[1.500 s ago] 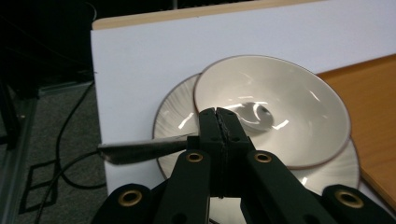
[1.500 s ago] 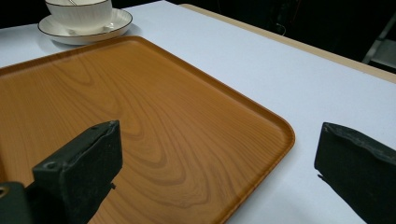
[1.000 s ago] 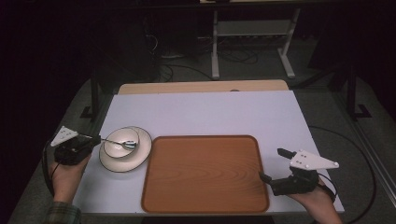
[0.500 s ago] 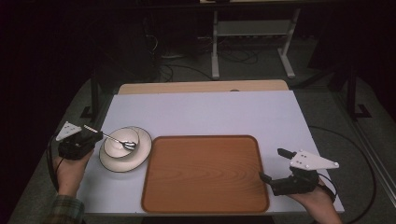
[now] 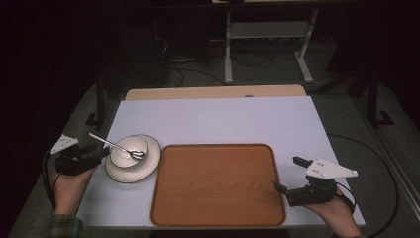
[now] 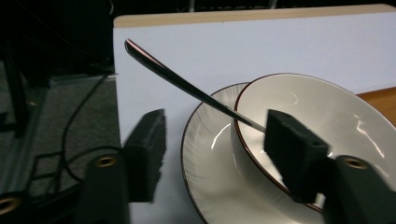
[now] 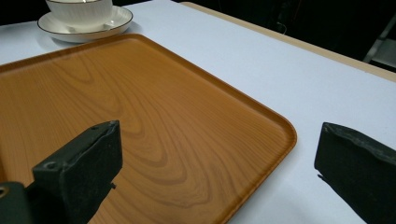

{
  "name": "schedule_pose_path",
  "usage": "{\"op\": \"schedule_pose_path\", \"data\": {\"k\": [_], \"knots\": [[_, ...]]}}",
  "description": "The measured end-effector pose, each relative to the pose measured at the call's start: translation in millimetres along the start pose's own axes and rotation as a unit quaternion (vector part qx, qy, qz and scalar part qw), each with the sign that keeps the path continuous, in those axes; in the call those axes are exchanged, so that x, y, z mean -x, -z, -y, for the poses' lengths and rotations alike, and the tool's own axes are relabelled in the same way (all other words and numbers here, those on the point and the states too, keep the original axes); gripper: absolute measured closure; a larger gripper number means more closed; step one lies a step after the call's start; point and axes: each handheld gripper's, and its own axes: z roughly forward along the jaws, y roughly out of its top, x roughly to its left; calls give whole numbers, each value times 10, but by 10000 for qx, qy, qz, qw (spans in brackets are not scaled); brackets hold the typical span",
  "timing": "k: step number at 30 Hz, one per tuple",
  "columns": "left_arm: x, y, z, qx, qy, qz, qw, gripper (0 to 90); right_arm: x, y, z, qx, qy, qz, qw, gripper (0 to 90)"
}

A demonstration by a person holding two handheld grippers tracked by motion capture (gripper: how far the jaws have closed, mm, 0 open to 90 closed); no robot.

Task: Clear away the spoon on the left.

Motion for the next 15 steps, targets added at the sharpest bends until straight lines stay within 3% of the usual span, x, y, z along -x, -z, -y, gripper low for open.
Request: {"op": "schedule_pose_path", "data": {"k": [3, 12, 15], "knots": [[-6, -79, 0, -44, 62, -10, 10000, 287, -9, -2, 4, -30, 21, 2, 10000, 4], [37, -272, -48, -116, 58, 31, 9999, 274, -1, 5, 0, -6, 10, 19, 10000, 4], [44, -369, -93, -96, 202, 23, 9997, 282, 10, 9, 2, -7, -4, 22, 10000, 4]]}}
